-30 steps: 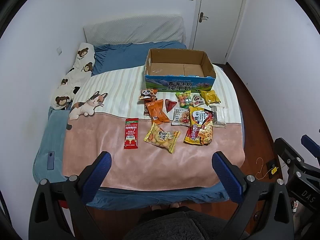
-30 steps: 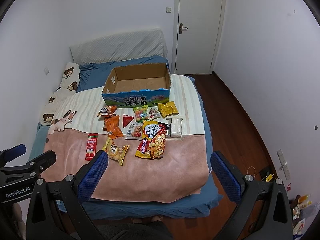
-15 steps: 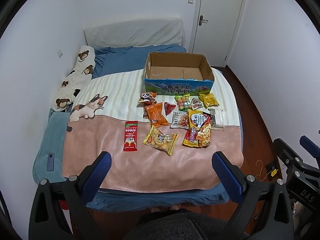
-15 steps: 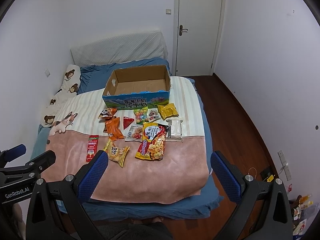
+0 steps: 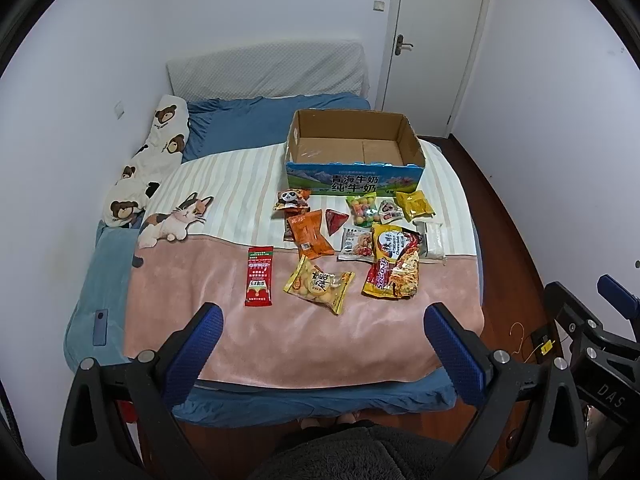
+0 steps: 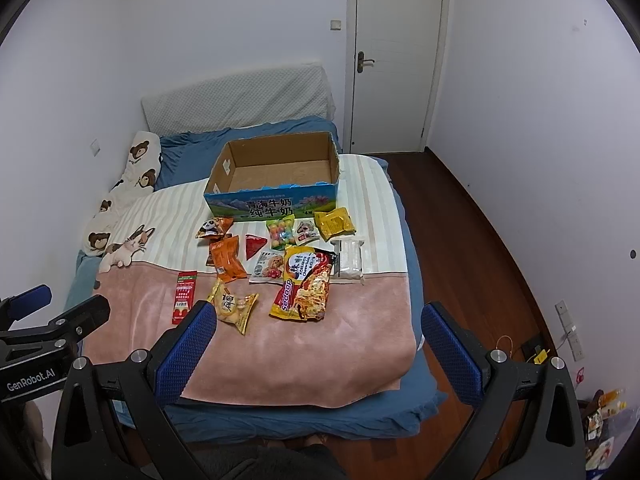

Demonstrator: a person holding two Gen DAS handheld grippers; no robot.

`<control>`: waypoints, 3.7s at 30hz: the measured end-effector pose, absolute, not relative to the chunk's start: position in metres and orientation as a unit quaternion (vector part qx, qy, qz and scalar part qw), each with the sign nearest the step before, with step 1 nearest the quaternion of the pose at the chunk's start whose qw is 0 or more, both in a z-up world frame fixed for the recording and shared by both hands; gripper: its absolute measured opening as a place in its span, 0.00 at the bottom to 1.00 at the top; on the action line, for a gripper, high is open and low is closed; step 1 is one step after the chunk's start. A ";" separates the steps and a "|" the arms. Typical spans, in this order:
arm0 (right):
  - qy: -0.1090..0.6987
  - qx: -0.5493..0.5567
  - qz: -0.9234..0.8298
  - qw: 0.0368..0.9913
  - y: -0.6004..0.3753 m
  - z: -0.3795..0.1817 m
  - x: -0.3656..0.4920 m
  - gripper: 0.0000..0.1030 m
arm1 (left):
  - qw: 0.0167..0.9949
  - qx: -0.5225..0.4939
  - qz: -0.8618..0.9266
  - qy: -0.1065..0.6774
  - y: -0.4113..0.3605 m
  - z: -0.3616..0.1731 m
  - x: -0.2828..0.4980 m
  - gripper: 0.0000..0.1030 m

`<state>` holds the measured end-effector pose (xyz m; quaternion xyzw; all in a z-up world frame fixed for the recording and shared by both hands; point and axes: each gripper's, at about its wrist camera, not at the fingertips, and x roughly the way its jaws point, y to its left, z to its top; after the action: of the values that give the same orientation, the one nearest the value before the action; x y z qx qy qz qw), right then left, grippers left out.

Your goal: Organize snacks

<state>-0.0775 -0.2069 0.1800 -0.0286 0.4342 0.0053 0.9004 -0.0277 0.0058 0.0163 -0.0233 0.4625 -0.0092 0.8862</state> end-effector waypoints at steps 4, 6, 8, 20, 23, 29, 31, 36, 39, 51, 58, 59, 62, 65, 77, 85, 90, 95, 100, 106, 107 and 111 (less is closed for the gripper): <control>0.432 -0.026 0.004 0.901 -0.209 0.181 -0.079 1.00 | 0.887 -0.022 -0.010 0.460 0.004 0.017 -0.028 1.00; 0.433 -0.026 0.005 0.901 -0.209 0.181 -0.080 1.00 | 0.888 -0.022 -0.010 0.460 0.004 0.017 -0.028 1.00; 0.434 -0.026 0.005 0.901 -0.209 0.179 -0.081 1.00 | 0.887 -0.021 -0.009 0.460 0.004 0.017 -0.028 1.00; 0.441 -0.015 0.001 0.897 -0.214 0.163 -0.065 1.00 | 0.882 -0.023 0.013 0.470 0.009 -0.002 -0.006 1.00; 0.459 0.002 -0.004 0.888 -0.219 0.137 -0.038 1.00 | 0.874 -0.033 0.036 0.483 0.019 -0.028 0.017 1.00; 0.523 0.018 -0.021 0.852 -0.229 0.045 0.040 1.00 | 0.834 -0.064 0.062 0.545 0.036 -0.101 0.076 1.00; 0.545 0.022 -0.022 0.838 -0.231 0.007 0.068 1.00 | 0.807 -0.095 0.065 0.579 0.041 -0.134 0.099 1.00; 0.608 0.024 -0.021 0.793 -0.228 -0.076 0.124 1.00 | 0.725 -0.214 0.060 0.652 0.054 -0.214 0.138 0.99; 0.630 0.025 -0.021 0.776 -0.224 -0.115 0.149 1.00 | 0.674 -0.297 0.060 0.673 0.061 -0.257 0.153 0.97; 0.699 0.054 -0.008 0.713 -0.211 -0.204 0.209 1.00 | 0.576 -0.423 0.092 0.693 0.062 -0.342 0.178 0.61; 0.727 0.038 0.005 0.686 -0.201 -0.230 0.208 0.91 | 0.706 -0.163 0.048 0.687 0.016 -0.290 0.187 0.49; 0.726 0.029 0.009 0.687 -0.199 -0.228 0.206 0.84 | 0.718 -0.119 0.039 0.685 0.008 -0.284 0.187 0.49; 0.734 -0.001 0.030 0.679 -0.191 -0.228 0.194 0.84 | 0.729 -0.027 0.009 0.684 -0.010 -0.271 0.189 0.49; 0.744 -0.020 0.052 0.666 -0.186 -0.230 0.181 0.84 | 0.725 -0.023 0.003 0.688 -0.012 -0.263 0.189 0.50; 0.741 0.019 0.000 0.672 -0.204 -0.235 0.202 0.89 | 0.688 -0.243 0.020 0.683 0.051 -0.235 0.183 0.55; 0.720 0.012 -0.010 0.694 -0.191 -0.216 0.179 0.85 | 0.735 -0.122 -0.016 0.667 0.051 -0.160 0.171 0.37; 0.707 0.046 0.010 0.706 -0.196 -0.177 0.167 0.85 | 0.736 -0.111 -0.043 0.666 0.045 -0.115 0.172 0.35; 0.673 0.080 0.048 0.734 -0.202 -0.118 0.184 0.85 | 0.768 -0.115 -0.075 0.626 0.049 -0.028 0.195 0.34; 0.625 0.096 0.093 0.769 -0.209 -0.043 0.235 0.85 | 0.807 -0.129 -0.111 0.565 0.056 0.066 0.233 0.34; 0.569 0.092 0.116 0.809 -0.206 0.017 0.329 0.85 | 0.832 -0.131 -0.123 0.525 0.032 0.123 0.331 0.34; 0.566 0.085 0.115 0.812 -0.204 0.020 0.344 0.85 | 0.829 -0.130 -0.125 0.529 0.030 0.119 0.349 0.34; 0.577 0.060 0.102 0.808 -0.193 0.008 0.409 0.85 | 0.803 -0.138 -0.114 0.569 0.025 0.093 0.421 0.34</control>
<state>0.4093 -0.1935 0.0076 0.0598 0.5769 0.1022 0.8082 0.4211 0.0252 0.0932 -0.1384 0.5690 -0.1135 0.8026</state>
